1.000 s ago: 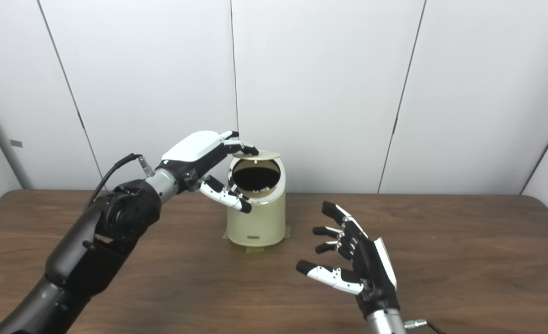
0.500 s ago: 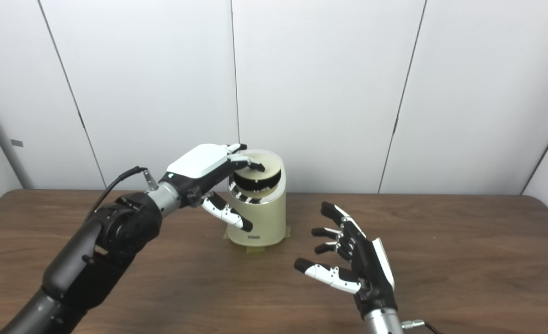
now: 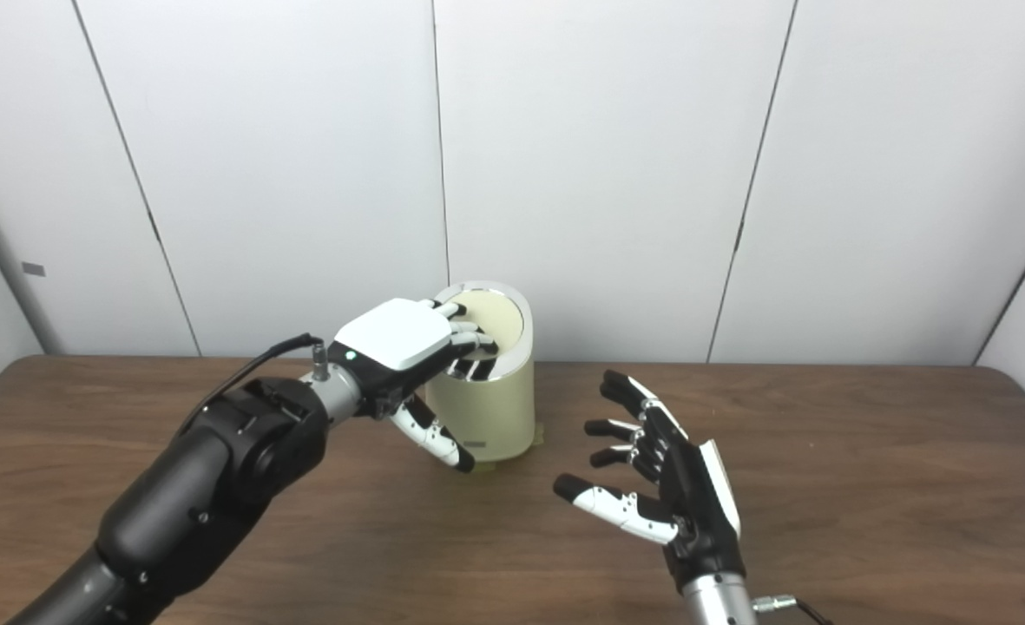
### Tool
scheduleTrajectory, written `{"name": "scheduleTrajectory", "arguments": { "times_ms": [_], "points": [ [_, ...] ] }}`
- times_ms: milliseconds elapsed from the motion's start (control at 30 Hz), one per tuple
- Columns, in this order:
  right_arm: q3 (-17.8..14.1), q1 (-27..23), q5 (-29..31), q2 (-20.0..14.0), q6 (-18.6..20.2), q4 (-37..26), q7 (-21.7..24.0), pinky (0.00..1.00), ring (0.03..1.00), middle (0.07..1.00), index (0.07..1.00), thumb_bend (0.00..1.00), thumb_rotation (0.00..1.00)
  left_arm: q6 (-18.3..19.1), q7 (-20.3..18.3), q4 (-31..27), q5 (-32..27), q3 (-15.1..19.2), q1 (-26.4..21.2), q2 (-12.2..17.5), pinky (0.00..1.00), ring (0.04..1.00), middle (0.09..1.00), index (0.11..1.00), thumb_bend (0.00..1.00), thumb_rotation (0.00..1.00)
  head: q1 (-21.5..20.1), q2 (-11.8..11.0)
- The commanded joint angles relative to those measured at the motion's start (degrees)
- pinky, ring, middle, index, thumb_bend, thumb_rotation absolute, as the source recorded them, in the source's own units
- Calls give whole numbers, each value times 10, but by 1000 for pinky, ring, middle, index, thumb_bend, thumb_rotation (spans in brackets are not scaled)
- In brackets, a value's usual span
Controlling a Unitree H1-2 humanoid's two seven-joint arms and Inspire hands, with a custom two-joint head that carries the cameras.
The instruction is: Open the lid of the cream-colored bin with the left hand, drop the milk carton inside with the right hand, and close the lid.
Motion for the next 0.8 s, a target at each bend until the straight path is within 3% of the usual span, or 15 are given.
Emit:
{"name": "scheduleTrajectory", "arguments": {
  "times_ms": [0, 100, 267, 467, 500, 633, 767],
  "points": [
    [-4, -22, 0, 5, -9, -25, -6, 537, 685, 843, 833, 768, 336, 32, -66, 13, 33, -10, -15, 11, 1000, 1000, 919, 885, 1000, 492, 0, 1],
    [-4, -21, 1, 4, -9, -28, -5, 537, 677, 835, 830, 773, 350, 42, -104, 7, 46, -19, -17, 13, 1000, 1000, 918, 882, 1000, 516, 1, 3],
    [-6, -20, 2, 3, -12, -26, -5, 544, 676, 837, 831, 777, 378, 31, -114, 4, 43, -21, -12, 17, 1000, 1000, 894, 868, 1000, 534, 2, 4],
    [-6, -20, -2, 4, -19, -19, -7, 543, 667, 827, 821, 725, 349, 38, -103, -14, -37, 23, 3, 10, 1000, 1000, 891, 865, 1000, 526, 3, 2],
    [-6, -20, -2, 4, -20, -18, -7, 540, 666, 826, 820, 718, 344, 39, -98, -22, -62, 37, 9, 8, 1000, 1000, 895, 874, 1000, 577, 2, 2],
    [-7, -20, 0, 6, -22, -18, -11, 534, 669, 828, 819, 702, 325, 34, -49, -73, -125, 85, 42, -1, 1000, 1000, 853, 837, 1000, 525, 1, 2],
    [-8, -21, 2, 5, -28, -14, -13, 537, 665, 822, 814, 695, 307, 12, 40, -116, -171, 137, 92, -24, 958, 972, 834, 820, 929, 430, 1, 1]
  ]
}}
